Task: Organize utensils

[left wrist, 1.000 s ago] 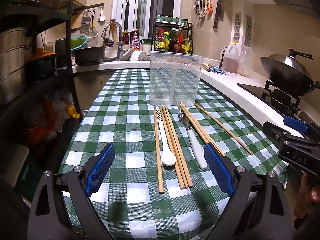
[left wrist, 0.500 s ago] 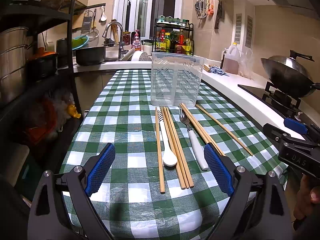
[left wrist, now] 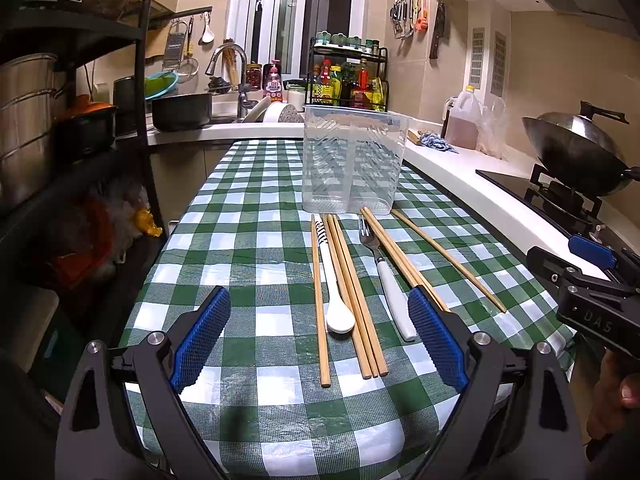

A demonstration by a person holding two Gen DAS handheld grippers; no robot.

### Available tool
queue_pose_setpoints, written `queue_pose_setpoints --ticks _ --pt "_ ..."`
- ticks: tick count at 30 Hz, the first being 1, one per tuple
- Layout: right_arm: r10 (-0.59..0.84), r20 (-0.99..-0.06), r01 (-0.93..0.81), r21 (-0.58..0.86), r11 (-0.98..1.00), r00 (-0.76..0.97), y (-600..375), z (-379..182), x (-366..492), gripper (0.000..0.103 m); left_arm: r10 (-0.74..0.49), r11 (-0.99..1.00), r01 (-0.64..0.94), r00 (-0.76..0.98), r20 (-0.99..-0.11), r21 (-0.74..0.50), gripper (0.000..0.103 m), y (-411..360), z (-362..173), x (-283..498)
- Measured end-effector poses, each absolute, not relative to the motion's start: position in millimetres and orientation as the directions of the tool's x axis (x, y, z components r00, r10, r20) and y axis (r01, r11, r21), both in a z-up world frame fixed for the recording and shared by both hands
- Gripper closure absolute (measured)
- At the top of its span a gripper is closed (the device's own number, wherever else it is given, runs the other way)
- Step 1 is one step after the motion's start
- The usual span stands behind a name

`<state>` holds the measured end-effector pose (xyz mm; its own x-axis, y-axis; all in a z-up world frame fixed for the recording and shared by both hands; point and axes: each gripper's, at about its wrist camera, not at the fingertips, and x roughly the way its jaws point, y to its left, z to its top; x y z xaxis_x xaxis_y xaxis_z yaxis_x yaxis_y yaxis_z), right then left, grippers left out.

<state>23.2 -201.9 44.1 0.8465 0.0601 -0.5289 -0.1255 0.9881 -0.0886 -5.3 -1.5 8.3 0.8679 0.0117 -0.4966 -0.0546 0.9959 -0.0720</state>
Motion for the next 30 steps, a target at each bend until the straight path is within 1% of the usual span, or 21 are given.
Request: queue_pose_setpoints --ticks 9,18,20,21,22,23,24,25,26,27,28,30 --pt "0.055 -0.515 -0.122 -0.098 0.988 0.855 -201.8 44.2 22.4 0.030 0.011 0.996 -0.053 0.868 -0.496 -0.071 0.016 -1.3 8.8 -5.5" --pt "0.082 -0.537 -0.144 -0.076 0.987 0.839 -199.0 41.3 22.6 0.030 0.011 0.996 -0.055 0.868 -0.496 -0.074 0.016 -1.2 9.2 -5.8" --pt "0.078 -0.550 -0.139 -0.069 0.988 0.831 -202.5 40.6 27.2 0.030 0.010 0.995 -0.058 0.868 -0.497 -0.082 0.018 1.0 9.7 -5.8" --pt "0.076 -0.561 -0.131 -0.058 0.990 0.824 -205.2 39.3 30.0 0.032 0.012 0.994 -0.065 0.864 -0.504 -0.088 0.024 3.2 9.0 -4.8" --pt "0.072 -0.582 -0.115 -0.037 0.993 0.810 -211.3 36.8 35.3 0.034 0.010 0.992 -0.074 0.854 -0.520 -0.104 0.033 7.5 7.0 -2.6" --pt "0.068 -0.602 -0.101 -0.022 0.995 0.796 -215.8 34.0 40.0 0.040 0.005 0.990 -0.080 0.846 -0.534 -0.118 0.038 11.0 4.8 -0.3" --pt "0.064 -0.626 -0.085 -0.003 0.996 0.777 -222.3 30.1 46.2 0.047 0.002 0.986 -0.094 0.826 -0.564 -0.134 0.050 15.8 0.0 3.9" --pt "0.067 -0.642 -0.078 0.011 0.997 0.764 -226.0 27.2 49.7 0.056 -0.001 0.984 -0.102 0.811 -0.585 -0.144 0.060 18.9 -3.9 6.9" --pt "0.075 -0.659 -0.075 0.028 0.997 0.748 -229.4 23.7 54.0 0.061 -0.012 0.982 -0.106 0.793 -0.609 -0.157 0.064 21.5 -8.6 10.2" --pt "0.081 -0.672 -0.075 0.039 0.996 0.736 -231.0 20.5 56.6 0.068 -0.020 0.981 -0.104 0.784 -0.620 -0.163 0.071 21.9 -11.3 11.7" --pt "0.092 -0.691 -0.080 0.049 0.996 0.717 -232.0 16.1 60.4 0.073 -0.034 0.981 -0.095 0.775 -0.632 -0.169 0.075 21.1 -13.9 13.2" --pt "0.119 -0.723 -0.099 0.070 0.993 0.680 -230.9 7.2 66.1 0.078 -0.055 0.983 -0.070 0.765 -0.641 -0.168 0.077 16.1 -16.6 13.6"
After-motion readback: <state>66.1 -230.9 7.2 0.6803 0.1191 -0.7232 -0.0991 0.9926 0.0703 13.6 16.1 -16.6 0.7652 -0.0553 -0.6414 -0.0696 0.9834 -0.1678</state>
